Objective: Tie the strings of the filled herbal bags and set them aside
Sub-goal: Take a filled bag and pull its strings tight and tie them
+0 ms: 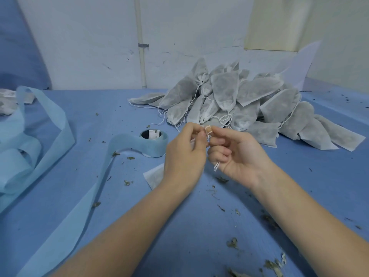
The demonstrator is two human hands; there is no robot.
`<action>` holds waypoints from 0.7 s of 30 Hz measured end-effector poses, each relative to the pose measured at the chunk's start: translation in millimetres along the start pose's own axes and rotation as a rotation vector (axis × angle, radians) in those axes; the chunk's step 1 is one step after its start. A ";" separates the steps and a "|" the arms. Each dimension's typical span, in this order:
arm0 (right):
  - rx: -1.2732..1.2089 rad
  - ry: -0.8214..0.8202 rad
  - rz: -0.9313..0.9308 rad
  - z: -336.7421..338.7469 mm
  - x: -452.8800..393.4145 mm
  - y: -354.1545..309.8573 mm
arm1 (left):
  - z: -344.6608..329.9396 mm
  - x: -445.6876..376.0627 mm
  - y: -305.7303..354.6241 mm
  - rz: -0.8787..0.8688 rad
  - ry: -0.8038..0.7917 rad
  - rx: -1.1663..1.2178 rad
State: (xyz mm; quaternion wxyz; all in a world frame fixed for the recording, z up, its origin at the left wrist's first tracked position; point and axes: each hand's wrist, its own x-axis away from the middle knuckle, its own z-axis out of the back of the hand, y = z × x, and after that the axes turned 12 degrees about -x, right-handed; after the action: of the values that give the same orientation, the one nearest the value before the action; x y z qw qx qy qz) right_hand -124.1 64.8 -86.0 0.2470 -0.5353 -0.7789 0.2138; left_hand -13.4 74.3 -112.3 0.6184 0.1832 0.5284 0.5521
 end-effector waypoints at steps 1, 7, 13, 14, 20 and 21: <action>0.015 0.017 0.023 -0.6 0.3 0.1 | 0.8 0.5 1.7 -0.029 0.033 -0.010; 0.022 0.071 0.073 -3.1 3.1 -2.2 | 4.8 5.0 7.6 -0.234 0.243 -0.171; 0.296 0.121 0.253 -0.1 1.1 -1.6 | 10.9 -1.8 7.8 -0.270 0.281 -0.362; 0.410 0.130 0.314 0.7 1.3 -1.7 | 11.6 -2.3 6.4 -0.301 0.282 -0.420; 0.734 0.069 0.466 7.7 4.4 -7.0 | 9.6 -4.9 5.4 -0.244 0.165 -0.421; 0.717 0.056 0.474 7.8 4.0 -6.3 | 9.3 -6.4 5.4 -0.189 0.141 -0.375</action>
State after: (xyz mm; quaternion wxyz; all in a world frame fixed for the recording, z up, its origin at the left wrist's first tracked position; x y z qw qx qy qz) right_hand -134.7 65.9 -87.8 0.3824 -0.5855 -0.5038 0.5071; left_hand -7.0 73.7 -101.6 0.6522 -0.0244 0.4732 0.5917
